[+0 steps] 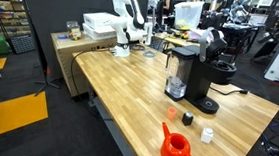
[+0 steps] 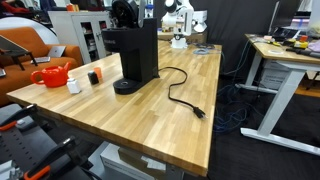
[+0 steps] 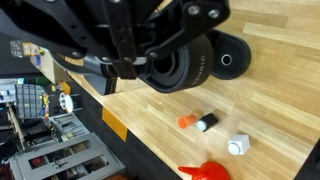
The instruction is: Open the lid of the machine
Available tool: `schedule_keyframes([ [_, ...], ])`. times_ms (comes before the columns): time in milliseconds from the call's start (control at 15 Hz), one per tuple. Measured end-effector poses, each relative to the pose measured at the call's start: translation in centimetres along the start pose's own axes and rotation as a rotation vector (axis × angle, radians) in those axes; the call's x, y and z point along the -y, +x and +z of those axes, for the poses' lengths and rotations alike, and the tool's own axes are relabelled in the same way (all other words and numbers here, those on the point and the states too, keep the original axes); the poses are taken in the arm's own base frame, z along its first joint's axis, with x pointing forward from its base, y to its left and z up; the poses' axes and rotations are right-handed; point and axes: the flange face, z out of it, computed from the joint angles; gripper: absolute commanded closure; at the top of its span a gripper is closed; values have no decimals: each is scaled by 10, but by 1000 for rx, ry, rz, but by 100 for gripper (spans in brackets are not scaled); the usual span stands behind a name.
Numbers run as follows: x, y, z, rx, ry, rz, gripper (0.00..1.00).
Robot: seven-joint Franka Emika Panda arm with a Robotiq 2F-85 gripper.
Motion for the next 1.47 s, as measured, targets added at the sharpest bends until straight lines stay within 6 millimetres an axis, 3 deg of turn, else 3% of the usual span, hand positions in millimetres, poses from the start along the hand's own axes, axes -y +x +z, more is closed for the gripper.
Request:
schedule_keyframes([
  [67, -8, -8, -12, 9, 4, 0, 91],
  [200, -28, -21, -26, 36, 9, 15, 86],
  [400, -62, -29, -30, 82, 10, 64, 60],
  [600, -91, -34, -32, 119, 12, 117, 41],
  [667, -98, -35, -36, 127, 18, 133, 58],
  [867, -109, -36, -46, 129, 46, 160, 41],
  [1467, -109, -37, -46, 134, 45, 160, 41],
])
